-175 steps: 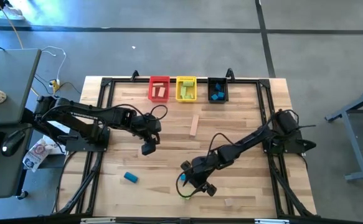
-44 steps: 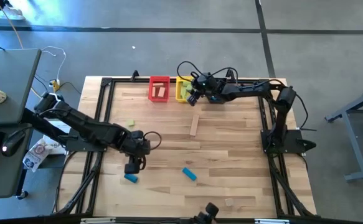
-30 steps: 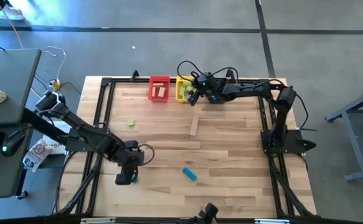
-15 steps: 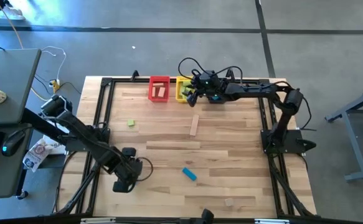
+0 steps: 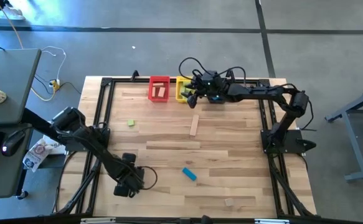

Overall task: Sort & place blocks by color
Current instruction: Put the blue block into the black basket

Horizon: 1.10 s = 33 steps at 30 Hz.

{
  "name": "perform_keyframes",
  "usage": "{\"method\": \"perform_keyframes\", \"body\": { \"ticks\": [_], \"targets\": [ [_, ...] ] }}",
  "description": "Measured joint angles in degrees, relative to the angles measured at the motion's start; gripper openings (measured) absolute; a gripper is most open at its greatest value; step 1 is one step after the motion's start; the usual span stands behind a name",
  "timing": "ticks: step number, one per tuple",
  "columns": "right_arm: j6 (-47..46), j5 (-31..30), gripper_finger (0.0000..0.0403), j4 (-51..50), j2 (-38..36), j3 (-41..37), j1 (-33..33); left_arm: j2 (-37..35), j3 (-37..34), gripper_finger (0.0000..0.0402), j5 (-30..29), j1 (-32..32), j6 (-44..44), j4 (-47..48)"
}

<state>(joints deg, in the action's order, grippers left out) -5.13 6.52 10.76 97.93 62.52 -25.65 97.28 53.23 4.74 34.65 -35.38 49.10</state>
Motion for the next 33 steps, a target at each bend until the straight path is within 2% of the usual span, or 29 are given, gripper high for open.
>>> {"method": "perform_keyframes", "body": {
  "ticks": [8,15,16,22,25,29,33],
  "targets": [
    [1.13,0.24,0.0220,-4.40,-1.56,0.00,2.20,3.89,0.35,0.0191,0.09,-0.13,-1.19,0.33],
    [4.18,0.27,0.0220,-11.88,-5.85,0.04,5.55,1.77,-0.03,0.0107,-0.75,-0.26,-1.51,-0.22],
    [4.69,0.32,0.0220,-13.16,-6.44,0.04,6.15,1.60,-0.02,0.0104,-1.12,-0.41,-1.49,-0.24],
    [7.95,1.12,0.0220,-18.58,-8.58,0.04,10.69,0.96,-0.11,0.0104,-5.94,-2.33,-0.76,-1.45],
    [9.14,3.35,0.0220,-20.41,-8.55,0.04,13.01,0.94,-0.11,0.0104,-7.48,-3.97,0.00,-2.50],
    [9.72,4.25,0.0220,-23.28,-8.52,0.04,16.60,0.89,-0.02,0.0104,-13.00,-6.53,-1.17,-4.82],
    [11.55,4.04,0.0220,-24.58,-8.52,0.04,20.49,1.09,0.48,0.0104,-21.00,-9.33,-1.55,-7.48]
  ]
}}
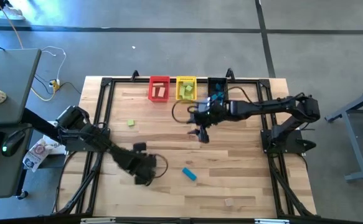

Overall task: Sort & place blocks by color
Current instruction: Put the blue block into the black basket

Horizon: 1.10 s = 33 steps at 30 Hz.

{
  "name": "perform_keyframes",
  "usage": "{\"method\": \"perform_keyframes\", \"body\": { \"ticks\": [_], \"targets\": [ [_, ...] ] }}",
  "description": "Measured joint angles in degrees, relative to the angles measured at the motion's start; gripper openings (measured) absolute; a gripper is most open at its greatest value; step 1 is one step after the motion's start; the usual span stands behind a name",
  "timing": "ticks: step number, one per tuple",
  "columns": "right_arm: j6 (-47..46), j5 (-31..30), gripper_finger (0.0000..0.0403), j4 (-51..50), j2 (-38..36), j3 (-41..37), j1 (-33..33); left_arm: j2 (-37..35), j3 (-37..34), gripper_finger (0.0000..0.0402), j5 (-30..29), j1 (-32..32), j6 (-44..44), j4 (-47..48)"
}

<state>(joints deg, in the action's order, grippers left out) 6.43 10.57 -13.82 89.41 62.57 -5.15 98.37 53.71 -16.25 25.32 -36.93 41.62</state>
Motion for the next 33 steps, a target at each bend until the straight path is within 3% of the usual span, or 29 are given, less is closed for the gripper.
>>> {"method": "perform_keyframes", "body": {
  "ticks": [13,33],
  "targets": [
    [6.09,-1.13,0.0220,-0.24,0.07,0.00,9.64,-0.04,5.46,0.0104,-10.04,-8.03,12.87,-11.98],
    [8.66,-1.05,0.0220,1.61,0.09,-0.04,11.59,-0.13,5.71,0.0104,-9.87,-14.07,29.61,-37.43]
  ]
}}
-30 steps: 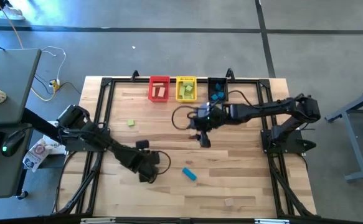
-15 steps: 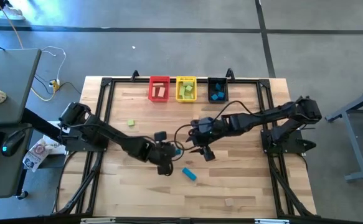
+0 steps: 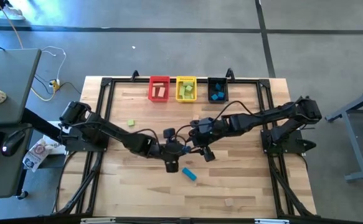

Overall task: Sort & place blocks by color
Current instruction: Put the blue block into the black basket

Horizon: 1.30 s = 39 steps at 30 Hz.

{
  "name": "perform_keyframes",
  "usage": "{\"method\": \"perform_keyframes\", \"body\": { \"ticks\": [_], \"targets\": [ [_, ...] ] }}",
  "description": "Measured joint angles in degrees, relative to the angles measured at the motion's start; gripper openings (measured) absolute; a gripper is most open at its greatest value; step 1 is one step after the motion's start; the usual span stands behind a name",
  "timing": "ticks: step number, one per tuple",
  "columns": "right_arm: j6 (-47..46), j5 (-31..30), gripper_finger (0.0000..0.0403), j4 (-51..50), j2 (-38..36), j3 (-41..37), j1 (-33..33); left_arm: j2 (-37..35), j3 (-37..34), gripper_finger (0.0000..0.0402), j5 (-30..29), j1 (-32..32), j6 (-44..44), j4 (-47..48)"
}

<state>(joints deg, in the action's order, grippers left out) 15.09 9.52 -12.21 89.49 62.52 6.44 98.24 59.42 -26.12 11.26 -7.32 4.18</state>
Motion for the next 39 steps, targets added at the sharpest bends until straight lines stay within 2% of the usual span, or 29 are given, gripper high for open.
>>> {"method": "perform_keyframes", "body": {
  "ticks": [9,12,15,21,26,33,39],
  "targets": [
    [0.00,-0.25,0.0220,0.03,0.02,-0.02,0.00,-0.11,0.09,0.0104,-0.99,-0.92,1.53,-6.60],
    [0.00,-1.99,0.0212,0.05,0.00,-0.02,0.07,-0.09,0.04,0.0104,-0.93,-1.24,2.47,-7.32],
    [-0.48,-3.37,0.0186,0.03,0.00,-0.02,-0.01,-0.11,0.04,0.0106,-0.72,-1.74,2.41,-7.36],
    [-1.32,-4.95,0.0106,-0.06,-0.02,-0.02,0.00,-0.09,-0.02,0.0122,-0.40,-2.71,0.69,-7.27],
    [-2.01,-7.77,0.0106,-0.80,-0.04,0.00,-0.03,0.00,-0.02,0.0134,-0.56,-3.97,1.01,-7.03],
    [-6.43,-11.88,0.0106,-3.14,0.04,-0.01,-0.90,0.00,0.04,0.0166,0.42,-6.89,-5.85,-4.57],
    [-10.26,-21.47,0.0106,-9.20,0.07,-0.02,-1.94,0.00,0.04,0.0202,1.21,-8.75,-9.73,-2.29]
  ]
}}
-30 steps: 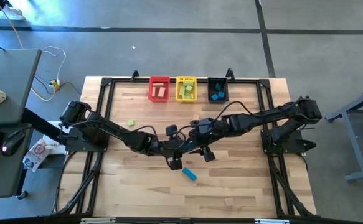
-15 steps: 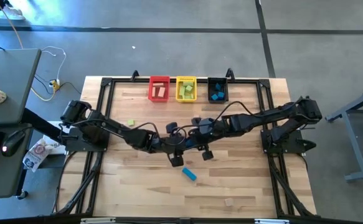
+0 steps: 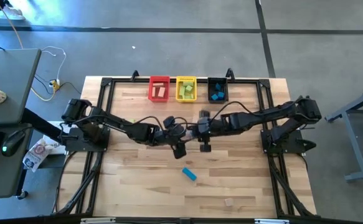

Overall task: Sort & place blocks by color
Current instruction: Put the blue block into the black basket

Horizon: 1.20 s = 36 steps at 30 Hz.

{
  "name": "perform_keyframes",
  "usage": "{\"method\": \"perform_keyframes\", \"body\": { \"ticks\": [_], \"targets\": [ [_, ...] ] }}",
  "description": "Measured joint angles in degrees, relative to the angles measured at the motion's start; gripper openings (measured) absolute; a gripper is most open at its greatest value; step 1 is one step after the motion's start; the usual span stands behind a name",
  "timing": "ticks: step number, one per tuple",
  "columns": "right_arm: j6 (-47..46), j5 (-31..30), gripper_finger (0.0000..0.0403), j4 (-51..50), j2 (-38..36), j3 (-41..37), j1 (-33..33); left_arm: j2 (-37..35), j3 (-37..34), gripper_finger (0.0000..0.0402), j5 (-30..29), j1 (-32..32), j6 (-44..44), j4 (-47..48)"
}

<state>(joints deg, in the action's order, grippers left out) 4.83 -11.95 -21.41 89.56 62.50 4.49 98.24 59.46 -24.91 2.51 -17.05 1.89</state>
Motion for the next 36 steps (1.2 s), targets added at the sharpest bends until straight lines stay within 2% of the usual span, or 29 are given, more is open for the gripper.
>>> {"method": "perform_keyframes", "body": {
  "ticks": [3,7,17,24,36],
  "targets": [
    [-2.76,-5.33,0.0106,-2.97,0.00,0.00,-1.82,0.00,0.00,0.0210,0.57,-0.86,-1.48,0.30],
    [-5.72,-9.26,0.0106,-5.39,0.00,0.00,-5.34,0.00,0.00,0.0211,0.69,-1.46,-2.29,0.35],
    [-7.43,-10.02,0.0106,-6.39,0.00,0.00,-19.01,-0.05,0.00,0.0211,0.75,-1.47,-2.31,0.43],
    [-7.61,-3.91,0.0106,-6.45,0.00,0.00,-30.23,-0.08,0.00,0.0212,0.84,-1.47,-2.31,0.43],
    [-9.99,13.52,0.0106,-6.58,0.13,0.00,-45.54,-0.09,0.00,0.0212,1.41,-1.47,-2.31,0.43]
  ]
}}
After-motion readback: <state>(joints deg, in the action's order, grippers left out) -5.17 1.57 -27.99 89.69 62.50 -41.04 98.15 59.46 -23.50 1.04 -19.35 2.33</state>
